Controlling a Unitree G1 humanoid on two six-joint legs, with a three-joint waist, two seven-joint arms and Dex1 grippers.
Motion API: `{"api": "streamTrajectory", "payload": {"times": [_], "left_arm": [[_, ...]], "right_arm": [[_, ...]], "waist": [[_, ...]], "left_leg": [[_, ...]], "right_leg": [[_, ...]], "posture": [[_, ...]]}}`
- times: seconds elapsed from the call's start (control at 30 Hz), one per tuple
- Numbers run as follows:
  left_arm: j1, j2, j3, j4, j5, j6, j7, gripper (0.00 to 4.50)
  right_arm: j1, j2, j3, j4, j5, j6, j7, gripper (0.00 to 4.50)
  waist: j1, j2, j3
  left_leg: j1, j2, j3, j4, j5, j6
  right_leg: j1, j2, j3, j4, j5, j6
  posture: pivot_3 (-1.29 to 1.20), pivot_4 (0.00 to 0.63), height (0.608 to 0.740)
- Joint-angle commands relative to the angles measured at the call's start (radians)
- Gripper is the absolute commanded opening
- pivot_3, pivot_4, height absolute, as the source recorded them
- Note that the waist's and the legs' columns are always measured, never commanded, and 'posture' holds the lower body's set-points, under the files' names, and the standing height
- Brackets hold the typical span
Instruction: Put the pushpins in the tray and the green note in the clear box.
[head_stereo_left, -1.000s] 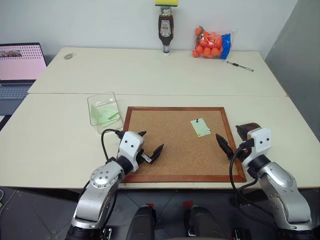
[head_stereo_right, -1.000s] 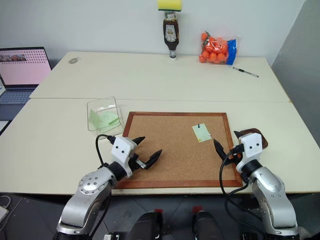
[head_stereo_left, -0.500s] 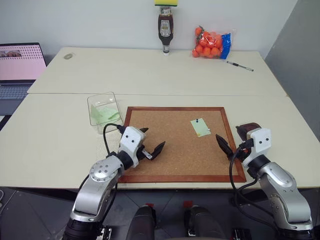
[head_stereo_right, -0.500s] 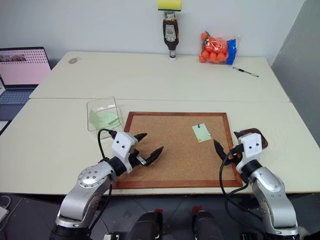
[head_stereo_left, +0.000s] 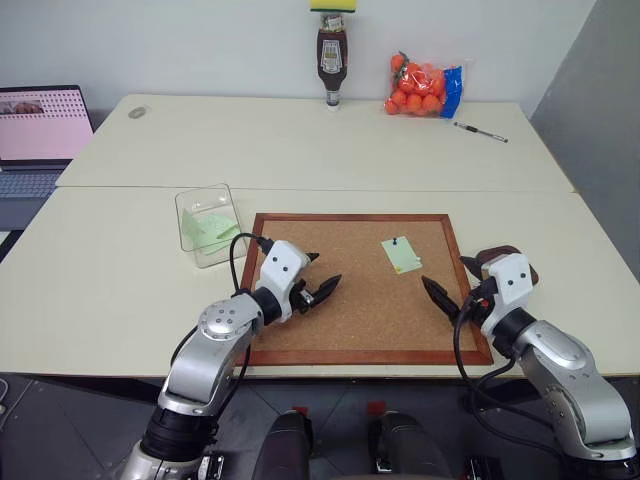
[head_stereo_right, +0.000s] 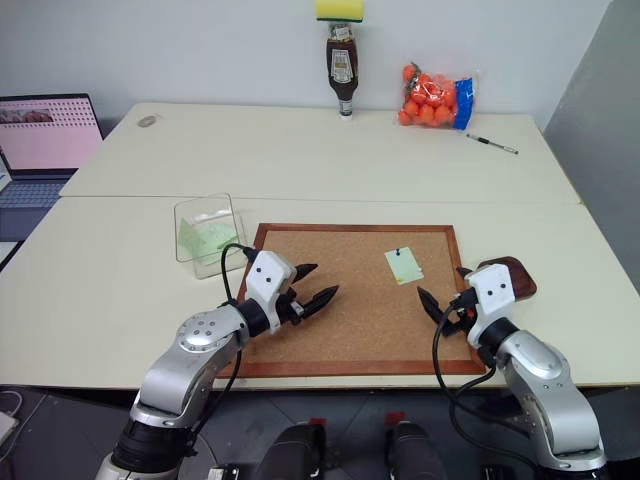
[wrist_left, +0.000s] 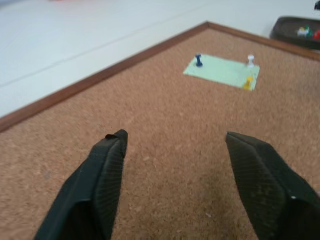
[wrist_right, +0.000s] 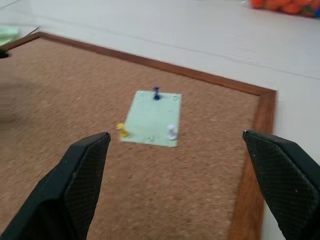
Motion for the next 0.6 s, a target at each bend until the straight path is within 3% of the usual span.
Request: {"api": "streamTrajectory", "payload": {"times": [0.03, 0.43, 0.6], "left_arm": [[-0.032, -0.007, -0.01, 0.041, 0.009, -0.045, -0.015, 2.35], [-0.041, -0.022, -0.041, 0.136, 0.033, -0.088, -0.042, 0.01], [-0.03, -0.027, -0.053, 0.171, 0.058, -0.08, -0.028, 0.01]], "right_arm": [[-0.039, -0.021, -0.007, -0.055, 0.033, 0.048, 0.014, 4.5], [-0.13, -0.032, 0.026, -0.056, 0.078, 0.123, 0.058, 4.5], [-0.203, -0.026, 0.042, 0.01, 0.078, 0.139, 0.063, 4.5]], "waist": [[0.0, 0.0, 0.0], [0.001, 0.0, 0.0], [0.0, 0.0, 0.0]], "left_leg": [[0.0, 0.0, 0.0, 0.0, 0.0, 0.0], [-0.001, -0.001, 0.0, 0.0, 0.0, 0.0], [0.0, -0.001, 0.0, 0.0, 0.0, 0.0]], "right_leg": [[0.0, 0.0, 0.0, 0.0, 0.0, 0.0], [0.0, 0.0, -0.001, 0.0, 0.0, 0.0], [0.0, 0.0, -0.001, 0.0, 0.0, 0.0]], "posture": [[0.0, 0.15, 0.74], [0.0, 0.15, 0.74], [0.0, 0.15, 0.74]]}}
